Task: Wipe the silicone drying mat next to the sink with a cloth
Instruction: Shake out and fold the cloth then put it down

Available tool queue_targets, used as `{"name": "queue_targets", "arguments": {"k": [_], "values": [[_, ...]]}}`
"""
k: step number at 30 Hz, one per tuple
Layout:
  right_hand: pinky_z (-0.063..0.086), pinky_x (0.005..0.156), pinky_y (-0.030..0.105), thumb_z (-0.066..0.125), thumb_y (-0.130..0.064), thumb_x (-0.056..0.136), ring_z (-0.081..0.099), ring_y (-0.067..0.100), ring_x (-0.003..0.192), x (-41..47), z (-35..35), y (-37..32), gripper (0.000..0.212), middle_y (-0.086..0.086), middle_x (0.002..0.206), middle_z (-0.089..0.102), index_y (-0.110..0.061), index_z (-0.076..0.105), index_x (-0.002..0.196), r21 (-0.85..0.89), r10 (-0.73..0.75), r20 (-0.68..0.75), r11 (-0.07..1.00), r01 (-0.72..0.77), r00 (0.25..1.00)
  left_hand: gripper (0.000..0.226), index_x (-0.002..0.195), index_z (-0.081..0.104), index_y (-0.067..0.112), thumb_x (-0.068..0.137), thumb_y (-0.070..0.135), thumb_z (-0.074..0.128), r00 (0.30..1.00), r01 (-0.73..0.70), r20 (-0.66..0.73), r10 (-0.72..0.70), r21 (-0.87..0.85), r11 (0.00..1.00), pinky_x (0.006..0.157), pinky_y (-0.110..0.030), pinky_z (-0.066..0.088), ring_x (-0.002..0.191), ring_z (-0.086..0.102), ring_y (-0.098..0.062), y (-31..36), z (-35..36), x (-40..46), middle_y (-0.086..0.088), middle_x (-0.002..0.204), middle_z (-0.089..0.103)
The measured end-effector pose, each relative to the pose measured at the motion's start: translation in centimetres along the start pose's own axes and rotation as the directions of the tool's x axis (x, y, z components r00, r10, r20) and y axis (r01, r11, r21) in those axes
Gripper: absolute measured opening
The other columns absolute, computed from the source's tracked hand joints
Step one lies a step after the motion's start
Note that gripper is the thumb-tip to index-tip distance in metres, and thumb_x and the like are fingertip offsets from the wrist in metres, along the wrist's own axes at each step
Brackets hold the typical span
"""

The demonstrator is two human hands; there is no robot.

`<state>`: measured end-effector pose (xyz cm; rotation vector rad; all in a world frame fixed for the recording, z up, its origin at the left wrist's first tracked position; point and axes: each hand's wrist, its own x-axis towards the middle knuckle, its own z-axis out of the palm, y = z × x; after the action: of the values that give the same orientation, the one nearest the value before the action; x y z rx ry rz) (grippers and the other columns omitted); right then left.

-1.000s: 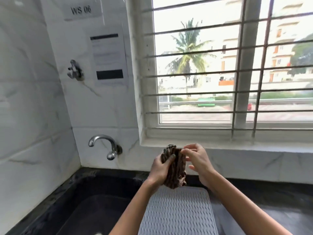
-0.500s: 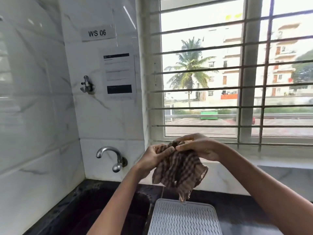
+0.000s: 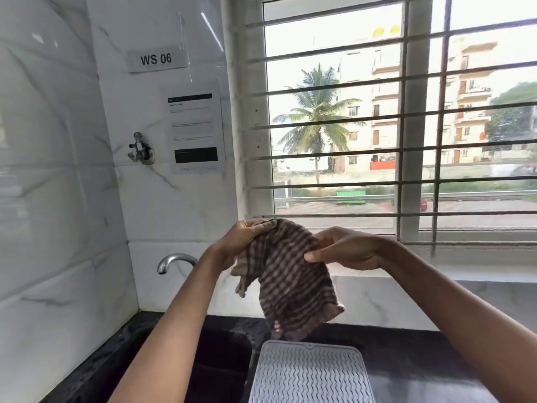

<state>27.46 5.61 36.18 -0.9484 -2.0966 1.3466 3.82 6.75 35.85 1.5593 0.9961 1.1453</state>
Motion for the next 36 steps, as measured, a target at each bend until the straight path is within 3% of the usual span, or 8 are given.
{"name": "queue_targets", "arguments": {"k": [5, 8, 12, 16, 23, 31, 34, 36], "values": [[0.054, 0.078, 0.030, 0.066, -0.018, 0.081, 0.063, 0.016, 0.085, 0.8, 0.5, -0.1, 0.015, 0.003, 0.091, 0.067, -0.014, 0.067, 0.095, 0.417, -0.143, -0.016, 0.899, 0.137, 0.990, 0.031, 0.118, 0.056, 0.013, 0.092, 0.031, 0.058, 0.985, 0.165, -0.118, -0.126, 0.421, 0.892, 0.040, -0.005, 0.039, 0.064, 0.051, 0.001, -2.8, 1.1, 0.1, 0.004, 0.090, 0.060], [0.050, 0.082, 0.033, 0.070, -0.015, 0.076, 0.059, 0.021, 0.087, 1.2, 0.3, -0.1, 0.021, 0.009, 0.096, 0.064, -0.012, 0.065, 0.096, 0.535, -0.170, -0.071, 0.825, 0.181, 0.983, 0.011, 0.097, 0.057, 0.025, 0.094, 0.032, 0.050, 0.930, 0.341, -0.083, -0.359, 0.561, 0.754, 0.084, -0.027, 0.051, 0.070, 0.053, -0.001, -5.1, 1.1, -1.0, 0.006, 0.098, 0.062], [0.049, 0.084, 0.035, 0.064, -0.008, 0.080, 0.058, 0.026, 0.087, 0.9, -0.7, -0.5, 0.018, 0.013, 0.095, 0.060, -0.009, 0.060, 0.097, 0.610, -0.150, -0.156, 0.762, 0.215, 0.976, 0.108, 0.122, 0.062, 0.013, 0.075, 0.082, -0.007, 0.670, 0.458, 0.400, -0.626, 0.442, 0.772, 0.103, -0.055, 0.029, 0.121, 0.058, -0.024, -6.7, 0.2, -1.3, -0.011, 0.136, 0.057], [0.051, 0.081, 0.036, 0.059, -0.007, 0.080, 0.061, 0.026, 0.083, 0.9, -1.0, -0.4, 0.018, 0.013, 0.093, 0.061, -0.007, 0.059, 0.098, 0.666, -0.146, -0.196, 0.706, 0.241, 0.970, 0.134, 0.143, 0.041, 0.017, 0.047, 0.095, -0.011, 0.610, 0.474, 0.697, -0.378, 0.062, 0.878, 0.106, -0.064, 0.016, 0.139, 0.036, -0.031, -5.8, 1.8, -1.1, -0.016, 0.151, 0.037], [0.055, 0.066, 0.030, 0.063, -0.007, 0.076, 0.066, 0.021, 0.071, 0.9, -1.1, 0.1, 0.031, 0.009, 0.084, 0.070, -0.017, 0.063, 0.106, 0.686, -0.147, -0.276, 0.662, 0.302, 0.950, 0.123, 0.145, 0.031, 0.037, 0.043, 0.092, -0.010, 0.887, 0.274, 0.388, -0.250, -0.008, 0.962, 0.110, -0.070, -0.008, 0.143, 0.028, -0.029, -4.6, 5.1, -0.4, -0.001, 0.153, 0.037], [0.050, 0.076, 0.033, 0.060, -0.008, 0.077, 0.058, 0.022, 0.078, 0.4, -1.5, 0.8, 0.039, 0.011, 0.092, 0.063, -0.017, 0.055, 0.115, 0.703, -0.053, -0.280, 0.669, 0.242, 0.959, 0.099, 0.131, 0.050, 0.041, 0.068, 0.083, -0.013, 0.972, 0.202, 0.069, -0.223, 0.227, 0.953, 0.098, -0.053, 0.034, 0.091, 0.068, -0.013, -3.3, 6.5, -0.7, 0.012, 0.094, 0.074], [0.052, 0.074, 0.034, 0.059, -0.008, 0.076, 0.059, 0.022, 0.077, 0.2, -1.5, 0.6, 0.032, 0.011, 0.088, 0.064, -0.017, 0.058, 0.107, 0.708, -0.053, -0.285, 0.661, 0.248, 0.957, 0.083, 0.128, 0.055, 0.035, 0.079, 0.079, 0.005, 0.997, 0.020, -0.077, 0.003, 0.305, 0.952, 0.077, -0.033, 0.055, 0.085, 0.068, -0.013, -3.2, 7.3, -0.3, 0.006, 0.093, 0.072], [0.055, 0.068, 0.031, 0.059, -0.008, 0.076, 0.062, 0.021, 0.072, 0.0, -1.5, 0.4, 0.030, 0.010, 0.084, 0.066, -0.017, 0.060, 0.105, 0.719, -0.068, -0.298, 0.640, 0.271, 0.952, 0.078, 0.109, 0.066, 0.026, 0.081, 0.080, 0.017, 0.935, -0.001, -0.307, 0.179, 0.500, 0.866, 0.064, -0.030, 0.047, 0.073, 0.063, -0.015, -3.2, 7.4, 0.0, 0.004, 0.075, 0.068]]}}
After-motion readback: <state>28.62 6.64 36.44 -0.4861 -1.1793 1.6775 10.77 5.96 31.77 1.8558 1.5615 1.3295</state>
